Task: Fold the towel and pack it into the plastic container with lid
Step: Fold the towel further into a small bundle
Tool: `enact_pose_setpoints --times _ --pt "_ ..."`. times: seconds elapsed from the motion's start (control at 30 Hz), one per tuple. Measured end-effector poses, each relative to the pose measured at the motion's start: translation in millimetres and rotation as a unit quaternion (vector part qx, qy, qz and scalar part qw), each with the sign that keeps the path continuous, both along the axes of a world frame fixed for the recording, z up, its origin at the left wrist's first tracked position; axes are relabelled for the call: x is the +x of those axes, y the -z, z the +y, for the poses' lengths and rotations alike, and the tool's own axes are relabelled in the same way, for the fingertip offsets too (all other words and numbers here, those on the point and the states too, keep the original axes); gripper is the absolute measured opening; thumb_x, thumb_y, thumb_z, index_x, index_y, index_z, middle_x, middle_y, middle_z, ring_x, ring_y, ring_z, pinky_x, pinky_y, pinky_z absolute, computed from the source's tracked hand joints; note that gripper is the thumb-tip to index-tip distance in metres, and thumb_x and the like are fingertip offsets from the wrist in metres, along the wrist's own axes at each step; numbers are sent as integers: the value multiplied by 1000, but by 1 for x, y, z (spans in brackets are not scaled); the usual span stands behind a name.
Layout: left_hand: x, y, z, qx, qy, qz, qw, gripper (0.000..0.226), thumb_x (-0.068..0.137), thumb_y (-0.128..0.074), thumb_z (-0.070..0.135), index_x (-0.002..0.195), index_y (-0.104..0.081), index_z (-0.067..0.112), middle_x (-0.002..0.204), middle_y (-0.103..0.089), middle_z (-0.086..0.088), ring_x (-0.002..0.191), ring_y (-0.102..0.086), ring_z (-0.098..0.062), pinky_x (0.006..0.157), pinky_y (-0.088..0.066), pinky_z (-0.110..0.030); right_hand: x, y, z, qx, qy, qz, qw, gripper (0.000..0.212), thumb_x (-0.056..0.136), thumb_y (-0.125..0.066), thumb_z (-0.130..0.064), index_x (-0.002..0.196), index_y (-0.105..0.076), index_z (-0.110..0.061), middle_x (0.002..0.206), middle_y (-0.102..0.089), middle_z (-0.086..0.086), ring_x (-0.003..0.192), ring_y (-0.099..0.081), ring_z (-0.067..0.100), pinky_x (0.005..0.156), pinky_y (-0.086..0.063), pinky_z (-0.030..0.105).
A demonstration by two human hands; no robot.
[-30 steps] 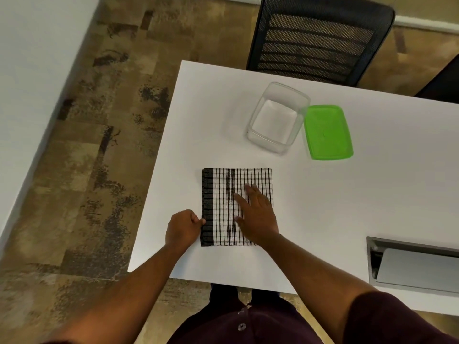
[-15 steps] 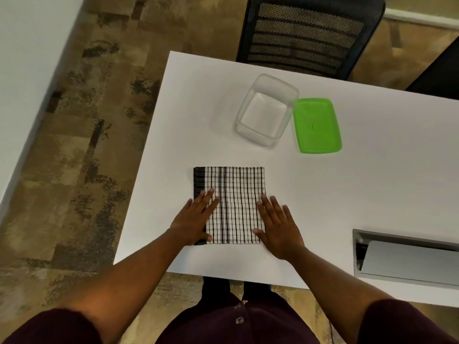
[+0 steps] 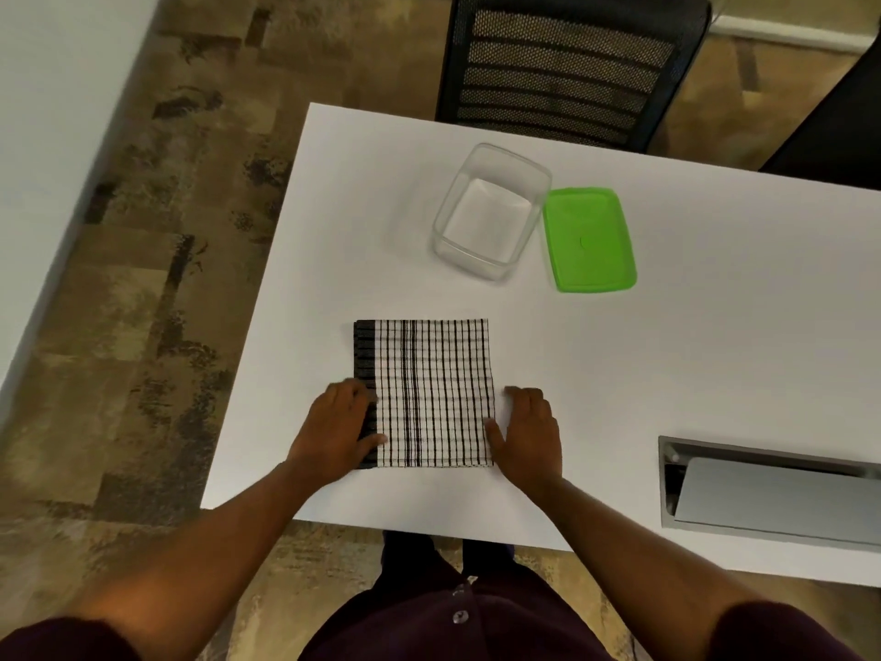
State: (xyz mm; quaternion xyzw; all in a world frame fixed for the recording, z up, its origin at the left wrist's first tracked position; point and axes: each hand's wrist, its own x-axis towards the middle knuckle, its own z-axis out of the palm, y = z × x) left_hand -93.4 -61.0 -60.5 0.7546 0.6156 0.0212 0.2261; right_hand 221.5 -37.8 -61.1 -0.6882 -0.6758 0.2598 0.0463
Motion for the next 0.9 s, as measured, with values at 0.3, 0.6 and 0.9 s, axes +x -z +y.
enact_pose_setpoints --times 0.3,0.6,0.9 --pt "20 -3 -35 -11 92 65 994 45 71 -80 49 103 -64 22 106 -62 3 100 -59 -21 78 -50 -33 -8 -3 -13 -175 126 142 966 67 86 -78 -40 137 -41 -17 82 -72 1 83 -71 20 79 -59 41" --pt "46 -1 -35 4 92 65 994 71 62 -86 51 121 -62 20 121 -60 1 107 -59 -20 86 -54 -35 -4 -8 -11 -305 247 298 870 19 86 -80 -20 91 -65 -9 104 -75 12 86 -71 22 80 -62 42" --pt "43 -1 -35 96 163 93 978 52 65 -79 1 114 -66 8 105 -66 -11 88 -65 -27 62 -57 -35 -1 -18 -34 -239 322 386 831 54 87 -80 -13 123 -40 -17 107 -69 27 78 -77 39 65 -64 40"
